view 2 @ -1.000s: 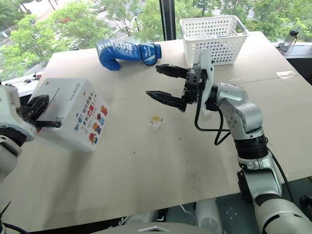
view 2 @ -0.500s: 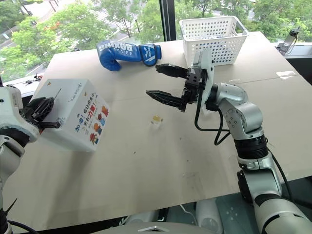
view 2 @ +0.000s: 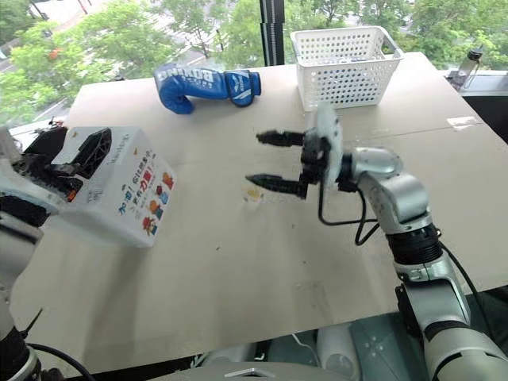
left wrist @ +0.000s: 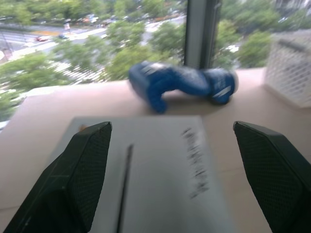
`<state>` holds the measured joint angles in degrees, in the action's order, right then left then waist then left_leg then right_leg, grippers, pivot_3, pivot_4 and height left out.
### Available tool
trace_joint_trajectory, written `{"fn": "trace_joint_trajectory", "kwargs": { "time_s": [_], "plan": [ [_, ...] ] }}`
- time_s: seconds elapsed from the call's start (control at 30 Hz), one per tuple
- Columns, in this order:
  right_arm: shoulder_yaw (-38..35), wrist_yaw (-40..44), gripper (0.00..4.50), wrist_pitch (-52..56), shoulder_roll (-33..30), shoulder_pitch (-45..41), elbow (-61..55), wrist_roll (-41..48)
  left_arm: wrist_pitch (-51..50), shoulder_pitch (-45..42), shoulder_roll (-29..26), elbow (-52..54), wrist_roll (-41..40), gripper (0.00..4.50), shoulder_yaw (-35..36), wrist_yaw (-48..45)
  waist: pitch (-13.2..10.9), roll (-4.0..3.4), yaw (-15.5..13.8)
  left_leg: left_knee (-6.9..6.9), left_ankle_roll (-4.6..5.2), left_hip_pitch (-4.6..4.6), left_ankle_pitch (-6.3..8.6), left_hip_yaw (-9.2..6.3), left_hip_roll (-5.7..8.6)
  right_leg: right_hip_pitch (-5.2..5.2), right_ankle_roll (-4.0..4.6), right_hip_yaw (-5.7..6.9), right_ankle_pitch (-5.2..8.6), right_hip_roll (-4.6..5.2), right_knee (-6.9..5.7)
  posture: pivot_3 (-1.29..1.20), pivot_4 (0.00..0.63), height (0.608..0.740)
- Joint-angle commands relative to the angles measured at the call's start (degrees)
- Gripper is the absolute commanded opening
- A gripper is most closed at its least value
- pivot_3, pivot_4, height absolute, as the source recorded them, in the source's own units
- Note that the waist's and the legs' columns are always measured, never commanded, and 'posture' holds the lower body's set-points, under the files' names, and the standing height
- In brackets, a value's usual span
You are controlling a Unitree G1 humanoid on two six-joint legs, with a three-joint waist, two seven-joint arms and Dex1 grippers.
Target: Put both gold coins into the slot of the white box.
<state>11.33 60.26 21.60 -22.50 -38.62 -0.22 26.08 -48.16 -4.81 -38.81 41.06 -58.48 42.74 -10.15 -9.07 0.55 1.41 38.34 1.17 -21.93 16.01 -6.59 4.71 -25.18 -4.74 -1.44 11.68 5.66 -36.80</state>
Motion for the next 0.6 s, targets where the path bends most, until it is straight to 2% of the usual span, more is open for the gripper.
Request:
{"fn": "trace_joint_trajectory", "kwargs": {
  "time_s": [0.03,0.17,0.23,0.4,0.5,0.6],
  "plan": [
    [3.6,-3.8,4.5,-7.5,2.7,0.5,5.7,-8.5,-2.1,8.3,-5.0,5.5,-10.1,4.05,3.3,-8.3,0.0,-0.02,0.8,-0.03,0.0,-0.03,0.0,0.06,-0.01,-0.08,0.0,-0.07,0.0,-0.02,0.0,0.0,0.15,0.721],
    [4.8,-10.4,4.5,-7.6,8.0,0.6,11.3,-13.1,-3.9,22.0,-9.4,9.8,-10.9,4.05,3.4,-16.7,-0.1,-0.11,1.3,-0.12,-0.02,0.0,-0.01,0.2,-0.13,-0.17,0.02,-0.22,0.01,-0.19,-0.05,0.0,0.15,0.721],
    [5.2,-12.7,4.5,-8.9,10.8,0.5,14.4,-14.9,-3.2,27.9,-10.1,11.3,-6.9,4.05,2.4,-19.7,-0.1,-0.13,1.1,-0.12,-0.05,0.01,-0.02,0.2,-0.24,-0.18,0.03,-0.21,0.0,-0.28,-0.06,0.0,0.15,0.721],
    [5.2,-14.6,4.5,-10.8,14.5,0.2,18.8,-17.1,1.2,32.0,-8.5,11.1,0.5,4.05,-0.4,-21.6,-0.1,-0.13,0.6,-0.11,-0.05,0.06,-0.02,0.2,-0.2,-0.06,0.07,-0.18,-0.02,-0.28,-0.01,0.0,0.15,0.721],
    [5.3,-14.7,3.75,-10.4,15.3,0.5,19.5,-17.9,3.5,32.4,-6.6,10.8,2.4,4.11,-1.8,-22.0,-0.1,-0.13,0.7,-0.08,-0.04,0.06,-0.01,0.17,-0.17,-0.01,0.1,-0.17,-0.04,-0.26,0.03,0.0,0.15,0.721],
    [5.7,-14.4,2.46,-9.9,15.5,0.7,20.3,-18.7,4.9,33.0,-5.4,10.7,4.0,4.11,-2.9,-22.2,-0.1,-0.13,0.8,-0.08,-0.05,0.07,-0.01,0.16,-0.19,-0.02,0.1,-0.15,-0.04,-0.27,0.02,0.0,0.15,0.721]
  ]
}}
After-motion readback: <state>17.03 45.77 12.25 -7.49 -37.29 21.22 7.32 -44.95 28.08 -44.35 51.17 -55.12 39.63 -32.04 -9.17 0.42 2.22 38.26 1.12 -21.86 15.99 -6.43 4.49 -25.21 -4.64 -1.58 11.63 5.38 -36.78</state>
